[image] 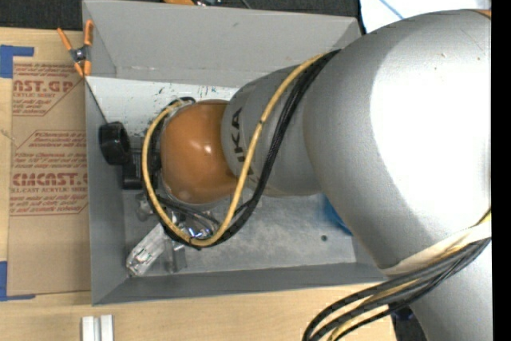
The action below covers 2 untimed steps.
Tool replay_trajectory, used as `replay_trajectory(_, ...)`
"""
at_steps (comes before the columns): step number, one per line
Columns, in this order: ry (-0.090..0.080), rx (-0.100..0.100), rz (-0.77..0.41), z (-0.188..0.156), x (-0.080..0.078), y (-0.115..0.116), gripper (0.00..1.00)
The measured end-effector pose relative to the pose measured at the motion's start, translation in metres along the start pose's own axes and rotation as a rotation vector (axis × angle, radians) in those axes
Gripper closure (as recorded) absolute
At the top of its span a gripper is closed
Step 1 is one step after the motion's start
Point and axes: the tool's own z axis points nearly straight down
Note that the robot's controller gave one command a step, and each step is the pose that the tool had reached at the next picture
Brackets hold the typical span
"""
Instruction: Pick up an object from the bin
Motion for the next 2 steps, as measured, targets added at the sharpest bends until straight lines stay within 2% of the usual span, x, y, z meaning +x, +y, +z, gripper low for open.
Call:
replay_trajectory(1,-0.001,0.0,-0.221,-0.0001,0.0014,-0.0074,0.0)
replay_trajectory(2,-0.002,-0.002,-0.32,0.0,0.0025,0.0002,0.0)
